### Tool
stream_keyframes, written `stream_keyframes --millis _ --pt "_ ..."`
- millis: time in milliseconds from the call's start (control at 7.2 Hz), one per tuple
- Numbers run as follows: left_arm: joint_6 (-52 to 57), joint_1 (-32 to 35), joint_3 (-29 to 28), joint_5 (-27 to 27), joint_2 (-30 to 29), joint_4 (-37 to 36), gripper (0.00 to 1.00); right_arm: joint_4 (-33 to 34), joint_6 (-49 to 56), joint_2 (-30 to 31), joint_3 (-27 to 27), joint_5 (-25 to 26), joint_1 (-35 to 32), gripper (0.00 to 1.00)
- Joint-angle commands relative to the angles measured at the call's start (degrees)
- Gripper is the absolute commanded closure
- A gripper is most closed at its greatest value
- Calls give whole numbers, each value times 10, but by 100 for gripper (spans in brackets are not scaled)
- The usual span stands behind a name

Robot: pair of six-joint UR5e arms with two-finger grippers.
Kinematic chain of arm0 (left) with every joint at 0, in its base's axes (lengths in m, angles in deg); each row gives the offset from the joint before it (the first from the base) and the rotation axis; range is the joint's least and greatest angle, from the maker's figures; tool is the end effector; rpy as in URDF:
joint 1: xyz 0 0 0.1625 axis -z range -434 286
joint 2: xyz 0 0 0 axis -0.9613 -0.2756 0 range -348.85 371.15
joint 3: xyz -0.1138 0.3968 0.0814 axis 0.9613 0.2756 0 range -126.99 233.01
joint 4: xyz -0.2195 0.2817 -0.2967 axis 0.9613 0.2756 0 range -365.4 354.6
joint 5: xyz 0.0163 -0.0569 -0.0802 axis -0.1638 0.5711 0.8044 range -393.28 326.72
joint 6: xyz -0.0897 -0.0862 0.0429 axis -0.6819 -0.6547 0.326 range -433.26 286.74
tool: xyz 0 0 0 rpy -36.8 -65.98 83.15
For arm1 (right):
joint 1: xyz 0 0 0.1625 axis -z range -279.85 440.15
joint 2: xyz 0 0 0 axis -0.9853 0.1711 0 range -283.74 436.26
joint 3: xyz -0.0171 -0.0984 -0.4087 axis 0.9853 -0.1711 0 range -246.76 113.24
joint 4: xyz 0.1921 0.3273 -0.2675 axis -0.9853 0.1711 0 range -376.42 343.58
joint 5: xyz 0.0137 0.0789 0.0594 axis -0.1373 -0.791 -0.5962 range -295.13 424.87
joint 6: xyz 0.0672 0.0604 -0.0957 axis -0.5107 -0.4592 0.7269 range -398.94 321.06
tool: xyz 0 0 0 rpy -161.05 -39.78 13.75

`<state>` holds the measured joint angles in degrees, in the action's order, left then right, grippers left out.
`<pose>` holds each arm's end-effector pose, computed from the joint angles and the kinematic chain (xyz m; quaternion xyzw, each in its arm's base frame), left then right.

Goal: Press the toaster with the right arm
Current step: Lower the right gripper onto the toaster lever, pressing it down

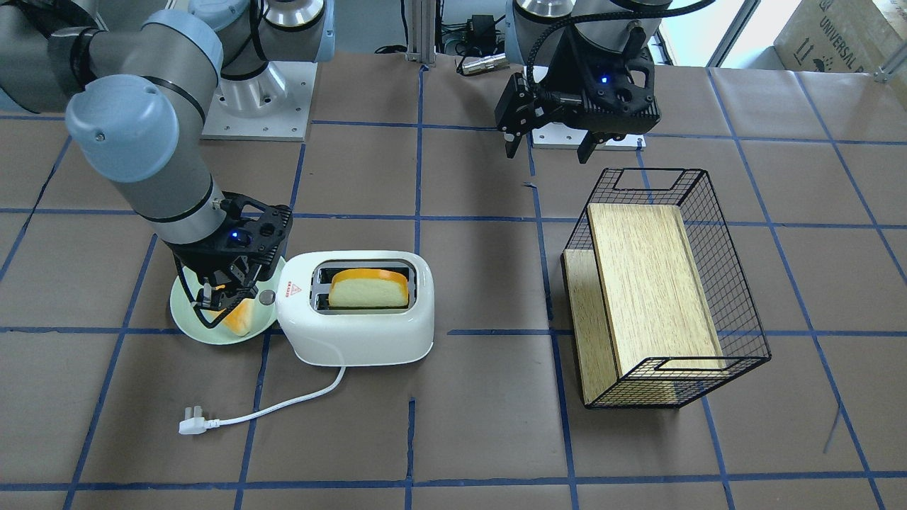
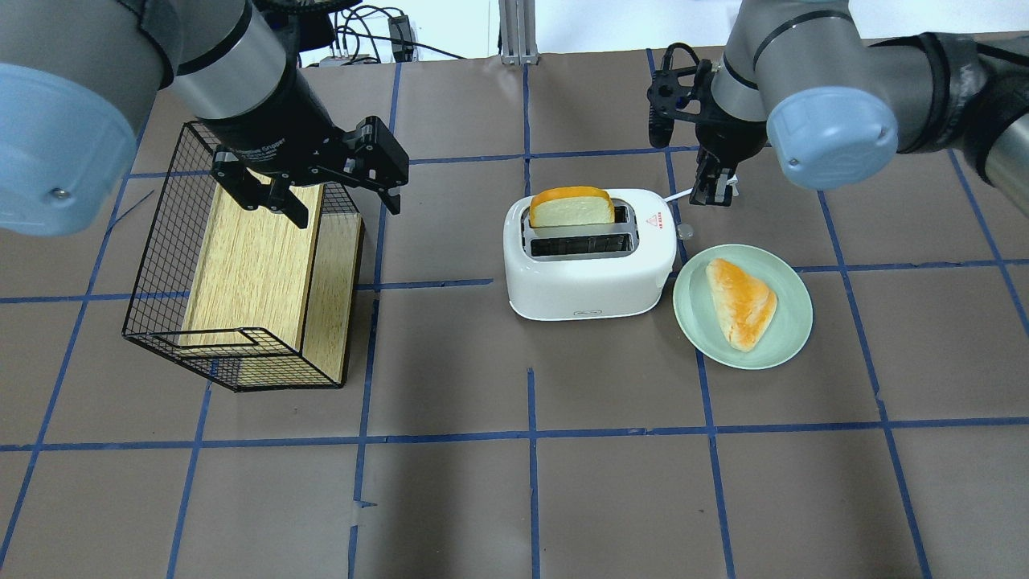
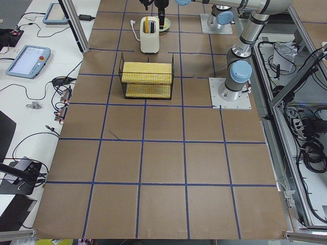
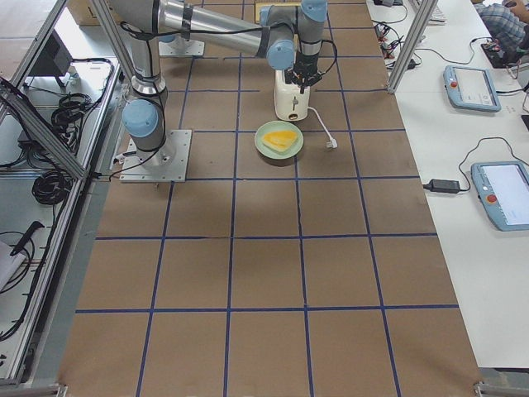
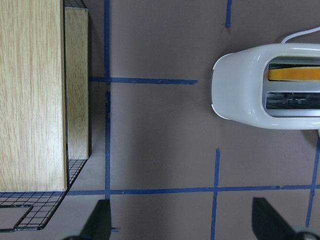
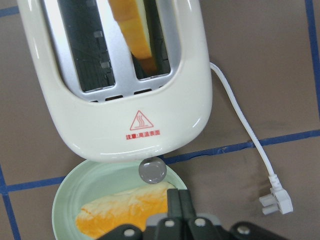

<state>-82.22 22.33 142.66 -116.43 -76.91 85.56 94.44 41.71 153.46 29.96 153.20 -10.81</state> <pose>-0.2070 -0.5131 0.4723 0.0223 -0.9979 0.0034 0.0607 0.1474 -0.6128 0.2950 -0.6534 0.7567 -0.0184 0.0038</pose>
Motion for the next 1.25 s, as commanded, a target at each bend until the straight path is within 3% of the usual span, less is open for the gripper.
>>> stream_keyframes --millis 0,1111 --pt "0 0 0 0 0 0 0 47 41 1 46 7 0 92" --pt "0 0 0 0 0 0 0 79 58 -6 66 6 0 92"
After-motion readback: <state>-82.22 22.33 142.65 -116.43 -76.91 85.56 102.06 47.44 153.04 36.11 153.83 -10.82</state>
